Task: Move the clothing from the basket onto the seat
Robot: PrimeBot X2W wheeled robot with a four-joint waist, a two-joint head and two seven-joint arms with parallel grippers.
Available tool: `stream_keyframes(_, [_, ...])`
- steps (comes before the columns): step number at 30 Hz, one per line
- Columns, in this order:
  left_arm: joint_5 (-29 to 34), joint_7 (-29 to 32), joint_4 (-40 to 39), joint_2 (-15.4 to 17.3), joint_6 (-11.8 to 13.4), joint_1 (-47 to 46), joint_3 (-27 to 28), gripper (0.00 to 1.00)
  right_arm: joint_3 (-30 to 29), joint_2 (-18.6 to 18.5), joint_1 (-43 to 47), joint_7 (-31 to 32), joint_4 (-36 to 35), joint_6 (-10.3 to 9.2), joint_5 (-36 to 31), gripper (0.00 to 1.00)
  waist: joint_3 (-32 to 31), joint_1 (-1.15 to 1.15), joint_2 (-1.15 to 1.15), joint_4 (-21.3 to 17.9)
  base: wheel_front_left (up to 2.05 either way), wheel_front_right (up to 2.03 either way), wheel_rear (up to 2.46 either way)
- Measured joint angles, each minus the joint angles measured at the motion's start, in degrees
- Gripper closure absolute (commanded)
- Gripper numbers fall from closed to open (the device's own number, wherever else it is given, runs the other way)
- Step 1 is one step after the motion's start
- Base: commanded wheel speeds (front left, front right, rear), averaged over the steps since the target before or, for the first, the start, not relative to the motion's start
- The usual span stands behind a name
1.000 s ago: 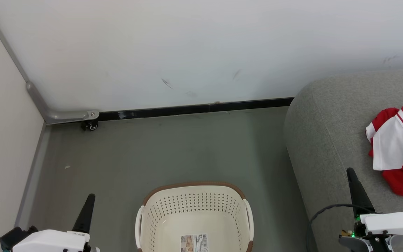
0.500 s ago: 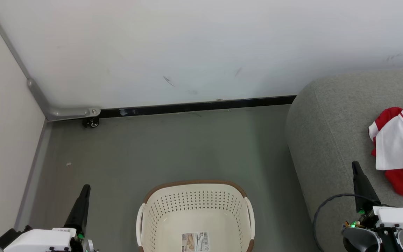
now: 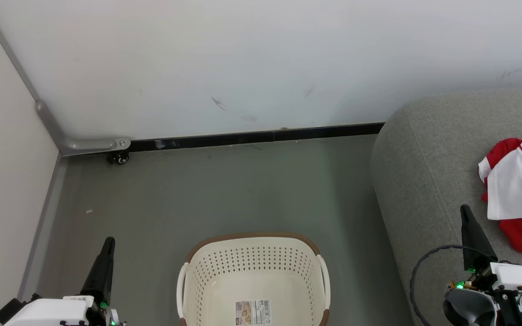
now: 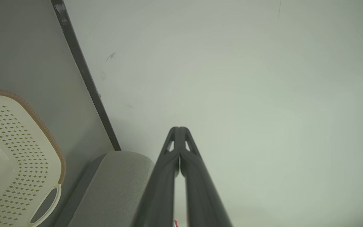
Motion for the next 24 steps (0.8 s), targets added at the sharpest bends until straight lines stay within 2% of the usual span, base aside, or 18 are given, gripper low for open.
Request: stream_keyframes(24, [-0.2, 0.0, 0.6, 0.0, -0.1, -0.7, 0.0, 1.0, -0.1, 0.0, 0.0, 0.0, 0.0, 0.0, 0.0, 1.0, 0.0, -0.01, 0.0, 0.0, 0.0, 0.0, 0.0])
